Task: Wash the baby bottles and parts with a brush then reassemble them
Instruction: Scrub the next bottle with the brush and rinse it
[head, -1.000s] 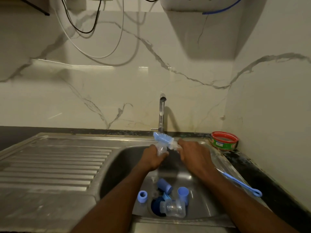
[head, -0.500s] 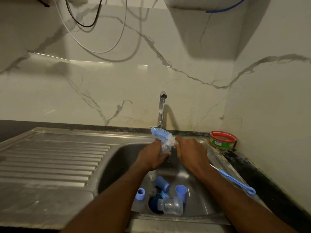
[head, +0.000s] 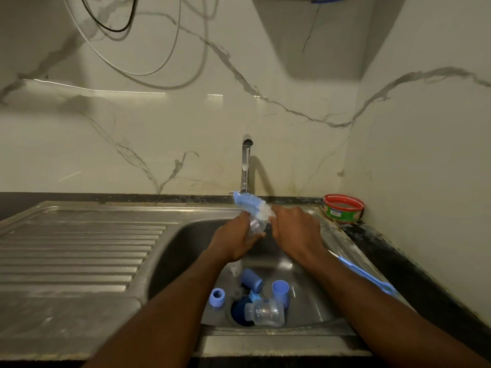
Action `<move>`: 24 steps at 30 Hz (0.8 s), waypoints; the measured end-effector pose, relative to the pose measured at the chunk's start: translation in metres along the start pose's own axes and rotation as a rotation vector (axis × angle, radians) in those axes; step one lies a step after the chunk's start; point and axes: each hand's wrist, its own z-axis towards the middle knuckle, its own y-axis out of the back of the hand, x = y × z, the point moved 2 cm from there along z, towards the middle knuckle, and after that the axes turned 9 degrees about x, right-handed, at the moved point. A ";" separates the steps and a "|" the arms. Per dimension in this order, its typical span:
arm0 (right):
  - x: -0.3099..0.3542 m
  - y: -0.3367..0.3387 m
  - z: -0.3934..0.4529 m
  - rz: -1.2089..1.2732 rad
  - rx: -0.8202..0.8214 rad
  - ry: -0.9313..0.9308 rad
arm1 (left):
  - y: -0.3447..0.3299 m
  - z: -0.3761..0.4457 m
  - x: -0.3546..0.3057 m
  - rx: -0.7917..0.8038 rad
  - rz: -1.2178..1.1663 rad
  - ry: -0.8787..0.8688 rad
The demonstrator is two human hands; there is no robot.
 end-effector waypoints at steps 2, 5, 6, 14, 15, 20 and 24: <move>-0.004 0.000 0.000 -0.011 -0.013 0.003 | 0.002 0.000 0.008 -0.067 -0.009 0.107; -0.010 -0.003 -0.008 -0.033 0.016 0.019 | 0.002 -0.001 0.022 -0.048 -0.006 0.276; -0.012 -0.004 -0.010 -0.040 0.015 0.030 | 0.001 -0.002 0.026 -0.032 0.007 0.287; 0.000 -0.003 -0.008 -0.056 -0.003 0.016 | 0.004 -0.003 0.020 -0.003 0.047 0.124; 0.002 -0.004 -0.006 -0.058 -0.004 0.004 | 0.003 -0.002 0.014 0.016 0.076 0.077; -0.003 0.000 -0.001 -0.010 -0.033 -0.039 | 0.005 0.003 0.011 -0.102 0.026 0.145; -0.007 0.002 -0.015 -0.088 -0.008 0.019 | 0.003 -0.002 0.034 -0.061 -0.004 0.305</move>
